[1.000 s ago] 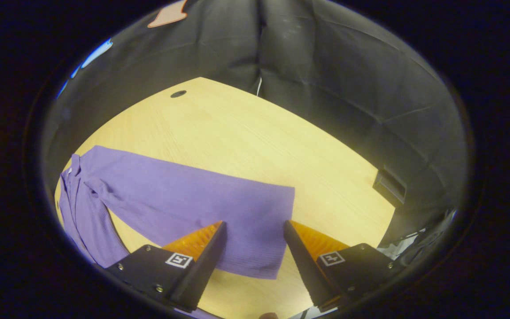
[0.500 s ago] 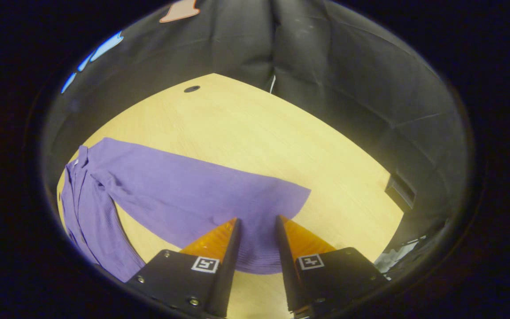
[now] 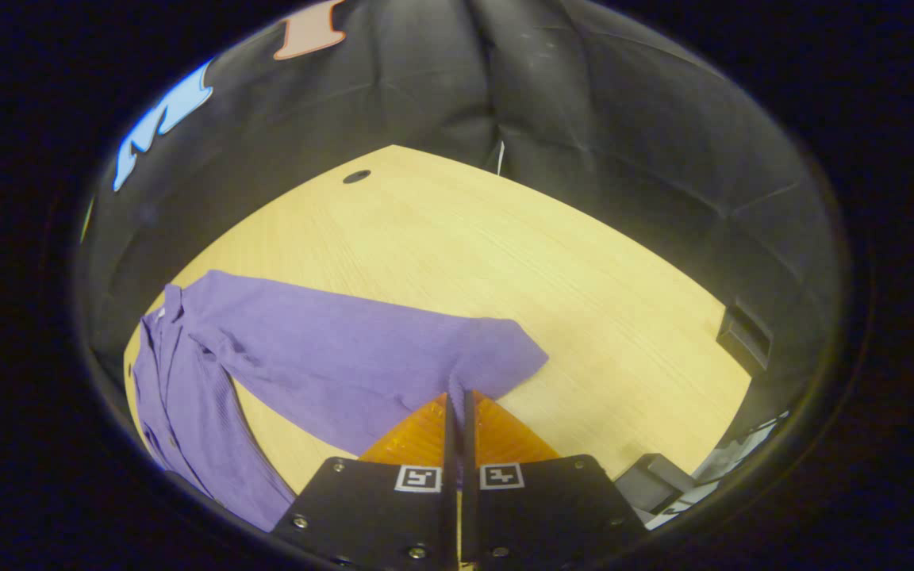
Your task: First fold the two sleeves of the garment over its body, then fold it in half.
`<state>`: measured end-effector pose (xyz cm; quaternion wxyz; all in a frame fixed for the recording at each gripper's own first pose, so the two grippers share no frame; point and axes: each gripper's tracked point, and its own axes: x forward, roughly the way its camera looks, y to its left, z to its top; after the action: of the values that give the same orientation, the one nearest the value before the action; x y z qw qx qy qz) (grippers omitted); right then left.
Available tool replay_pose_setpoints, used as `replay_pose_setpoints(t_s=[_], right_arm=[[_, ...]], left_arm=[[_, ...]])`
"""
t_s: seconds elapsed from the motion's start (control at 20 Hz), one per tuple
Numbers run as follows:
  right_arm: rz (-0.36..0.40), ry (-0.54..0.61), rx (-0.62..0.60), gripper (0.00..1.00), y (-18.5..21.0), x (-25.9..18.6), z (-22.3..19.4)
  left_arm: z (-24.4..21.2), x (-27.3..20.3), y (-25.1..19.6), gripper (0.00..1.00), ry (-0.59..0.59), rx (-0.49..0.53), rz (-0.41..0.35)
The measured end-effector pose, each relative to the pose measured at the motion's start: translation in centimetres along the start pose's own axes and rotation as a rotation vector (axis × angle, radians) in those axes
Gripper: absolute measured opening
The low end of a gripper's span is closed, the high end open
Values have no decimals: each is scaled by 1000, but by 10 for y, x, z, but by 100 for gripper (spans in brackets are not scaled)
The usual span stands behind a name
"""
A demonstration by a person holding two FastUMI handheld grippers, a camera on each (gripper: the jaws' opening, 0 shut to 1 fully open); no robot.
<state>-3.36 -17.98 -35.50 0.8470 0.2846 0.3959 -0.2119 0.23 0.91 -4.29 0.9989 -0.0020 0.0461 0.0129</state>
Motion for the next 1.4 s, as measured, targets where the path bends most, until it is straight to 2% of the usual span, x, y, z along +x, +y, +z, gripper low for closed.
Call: replay_pose_setpoints(t_s=[0.2, 0.4, 0.55, 0.9, 1.1, 1.25, 1.4], right_arm=[[59, -43, 34, 2, 8, -15, 14], [160, -113, 52, 1, 47, -39, 47], [257, -172, 44, 1, 88, -61, 74], [395, -288, -32, 1, 190, -105, 114], [525, -352, 16, 1, 246, -129, 123], [502, -410, 19, 1, 254, -131, 122], [472, -447, -33, 1, 266, -136, 119]], left_arm=[[-1, -1, 5, 96, 2, -3, 9], [-4, 1, 9, 96, 7, -2, 7], [-9, 3, 15, 96, 14, -2, 7], [-22, 10, 43, 96, 28, -23, 0], [-38, 18, 72, 96, 56, -59, 17], [-46, 23, 92, 96, 74, -49, 19], [-53, 30, 106, 96, 95, -43, -13]])
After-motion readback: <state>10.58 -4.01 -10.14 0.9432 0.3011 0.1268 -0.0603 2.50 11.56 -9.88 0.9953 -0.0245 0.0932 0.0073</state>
